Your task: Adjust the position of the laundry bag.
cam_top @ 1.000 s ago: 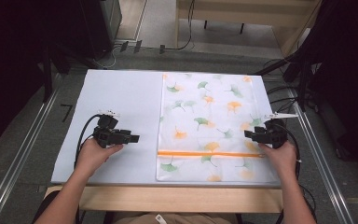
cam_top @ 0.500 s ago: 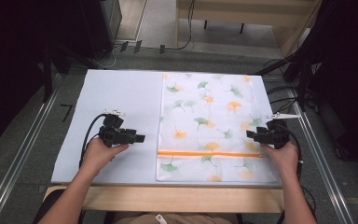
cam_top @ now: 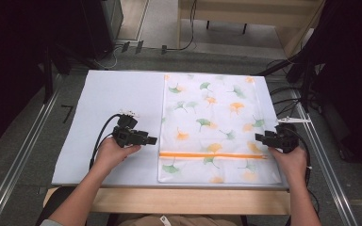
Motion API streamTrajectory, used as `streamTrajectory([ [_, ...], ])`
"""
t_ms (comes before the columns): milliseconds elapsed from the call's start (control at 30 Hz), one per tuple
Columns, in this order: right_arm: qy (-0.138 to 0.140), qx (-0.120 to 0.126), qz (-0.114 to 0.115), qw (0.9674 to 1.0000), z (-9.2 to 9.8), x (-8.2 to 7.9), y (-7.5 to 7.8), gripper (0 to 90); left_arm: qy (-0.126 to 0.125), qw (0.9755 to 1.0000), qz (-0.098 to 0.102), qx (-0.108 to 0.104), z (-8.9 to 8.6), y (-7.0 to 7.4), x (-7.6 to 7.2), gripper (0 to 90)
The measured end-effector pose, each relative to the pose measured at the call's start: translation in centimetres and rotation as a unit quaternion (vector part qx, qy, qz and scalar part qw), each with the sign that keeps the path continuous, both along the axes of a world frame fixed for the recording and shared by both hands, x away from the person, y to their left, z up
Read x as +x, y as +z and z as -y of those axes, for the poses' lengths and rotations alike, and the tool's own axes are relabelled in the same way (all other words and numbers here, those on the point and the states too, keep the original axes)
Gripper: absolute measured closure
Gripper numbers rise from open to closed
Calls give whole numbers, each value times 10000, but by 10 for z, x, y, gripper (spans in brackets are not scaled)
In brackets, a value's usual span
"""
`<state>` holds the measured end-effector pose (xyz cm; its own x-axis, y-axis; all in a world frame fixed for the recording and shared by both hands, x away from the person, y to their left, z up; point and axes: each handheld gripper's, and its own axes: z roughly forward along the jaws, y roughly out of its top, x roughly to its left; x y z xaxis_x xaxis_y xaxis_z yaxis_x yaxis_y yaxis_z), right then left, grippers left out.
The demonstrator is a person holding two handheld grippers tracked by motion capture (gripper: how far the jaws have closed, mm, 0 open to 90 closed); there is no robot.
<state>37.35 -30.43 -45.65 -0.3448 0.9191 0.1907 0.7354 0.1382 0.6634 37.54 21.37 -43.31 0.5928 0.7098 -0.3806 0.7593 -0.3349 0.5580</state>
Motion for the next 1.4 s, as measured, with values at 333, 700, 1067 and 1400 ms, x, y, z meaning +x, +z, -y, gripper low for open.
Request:
streamTrajectory([
  [333,-145,-66,-48,9999,11,-1,-4,493,-75,9999,66,65,16,-4,1,415],
  [700,-325,-105,4,9994,25,3,-9,464,-174,9991,82,368,38,-16,-4,406],
  [1067,-257,-100,-216,9994,15,13,-18,523,-192,9982,285,494,52,-22,-7,400],
  [1400,-238,-115,-284,9992,6,13,-16,724,-42,9988,207,445,52,-22,-6,506],
])
